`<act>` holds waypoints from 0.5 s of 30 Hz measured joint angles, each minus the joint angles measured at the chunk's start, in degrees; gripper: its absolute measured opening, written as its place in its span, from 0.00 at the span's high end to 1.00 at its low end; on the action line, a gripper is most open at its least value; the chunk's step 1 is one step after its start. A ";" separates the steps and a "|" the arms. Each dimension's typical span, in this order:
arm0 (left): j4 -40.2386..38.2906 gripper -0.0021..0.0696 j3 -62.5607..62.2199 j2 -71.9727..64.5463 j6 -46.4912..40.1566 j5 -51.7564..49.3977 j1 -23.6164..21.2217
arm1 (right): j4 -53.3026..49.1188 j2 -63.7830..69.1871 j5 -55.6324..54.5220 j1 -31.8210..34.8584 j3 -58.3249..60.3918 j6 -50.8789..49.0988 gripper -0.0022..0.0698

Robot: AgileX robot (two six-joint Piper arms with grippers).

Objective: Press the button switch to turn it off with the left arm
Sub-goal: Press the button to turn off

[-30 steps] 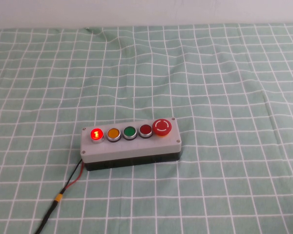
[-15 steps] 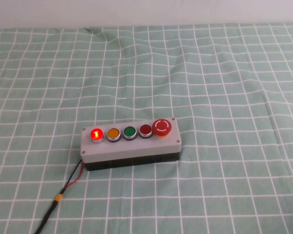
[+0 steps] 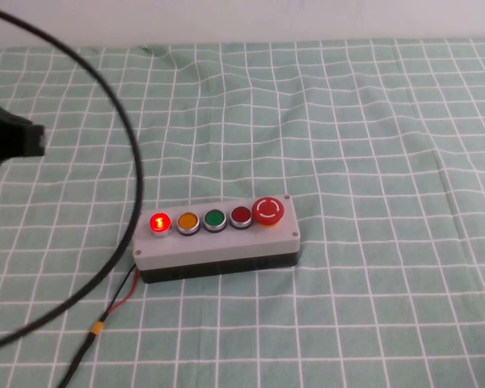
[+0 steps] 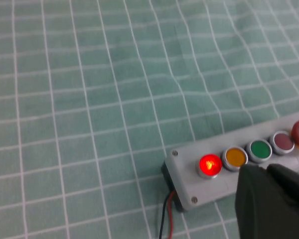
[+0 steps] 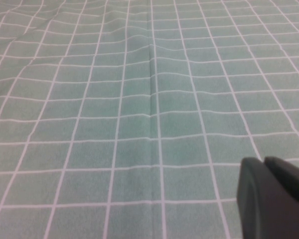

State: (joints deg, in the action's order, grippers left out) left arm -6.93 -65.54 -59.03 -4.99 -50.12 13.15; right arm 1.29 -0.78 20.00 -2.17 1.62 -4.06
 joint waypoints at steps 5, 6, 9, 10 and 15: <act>-4.30 0.97 -7.53 -10.91 -3.36 -8.14 0.00 | 0.00 0.00 0.00 0.00 0.00 0.00 0.99; -5.26 0.97 -8.48 -12.65 -3.80 -8.99 0.00 | 0.00 0.00 0.00 0.00 0.00 0.00 0.99; -7.58 0.97 -10.78 -18.48 -4.77 -10.72 0.00 | 0.00 0.00 0.00 0.00 0.00 0.00 0.99; -7.86 0.97 -11.29 -20.41 -4.87 -10.86 0.00 | 0.00 0.00 0.00 0.00 0.00 0.00 0.99; -8.37 0.97 -11.54 -28.12 -4.99 -10.89 0.12 | 0.00 0.00 0.00 0.00 0.00 0.00 0.99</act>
State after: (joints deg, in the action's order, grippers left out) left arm -15.29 -77.08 -87.15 -9.98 -61.01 13.27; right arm 1.29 -0.78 20.00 -2.17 1.62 -4.06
